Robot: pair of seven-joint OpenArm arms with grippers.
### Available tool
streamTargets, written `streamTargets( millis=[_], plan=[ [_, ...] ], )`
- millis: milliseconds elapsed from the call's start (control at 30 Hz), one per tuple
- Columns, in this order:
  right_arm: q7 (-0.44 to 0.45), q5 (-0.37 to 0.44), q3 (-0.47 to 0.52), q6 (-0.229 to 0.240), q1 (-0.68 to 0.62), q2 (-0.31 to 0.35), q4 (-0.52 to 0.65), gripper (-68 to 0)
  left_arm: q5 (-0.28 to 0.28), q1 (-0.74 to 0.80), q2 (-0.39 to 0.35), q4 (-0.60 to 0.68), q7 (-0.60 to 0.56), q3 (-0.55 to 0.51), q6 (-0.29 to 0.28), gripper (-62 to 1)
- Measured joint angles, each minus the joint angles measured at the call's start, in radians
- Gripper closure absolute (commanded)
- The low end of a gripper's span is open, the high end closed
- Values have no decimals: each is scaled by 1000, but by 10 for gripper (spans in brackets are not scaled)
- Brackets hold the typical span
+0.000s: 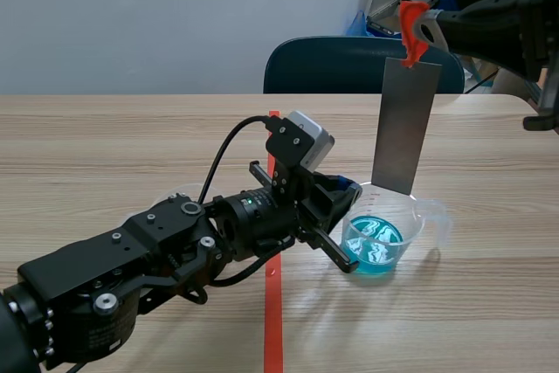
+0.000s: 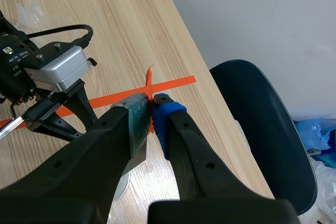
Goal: Do the redox reaction experiment
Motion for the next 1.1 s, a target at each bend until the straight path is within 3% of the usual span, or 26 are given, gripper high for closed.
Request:
streamTargets(
  millis=[333, 433, 967, 1100],
  plan=[
    [0, 0, 0, 0, 0, 0, 0, -8, -2, 0, -8, 0, 0, 0, 14, -23],
    [0, 0, 0, 0, 0, 0, 0, -8, -38, 3, -34, 7, 0, 0, 15, -23],
    [0, 0, 0, 0, 0, 0, 0, -8, -42, 362, -383, 478, 1, -117, 14, -23],
    [0, 0, 0, 0, 0, 0, 0, -8, -27, 461, -430, 547, -19, -128, 17, -32]
  ],
)
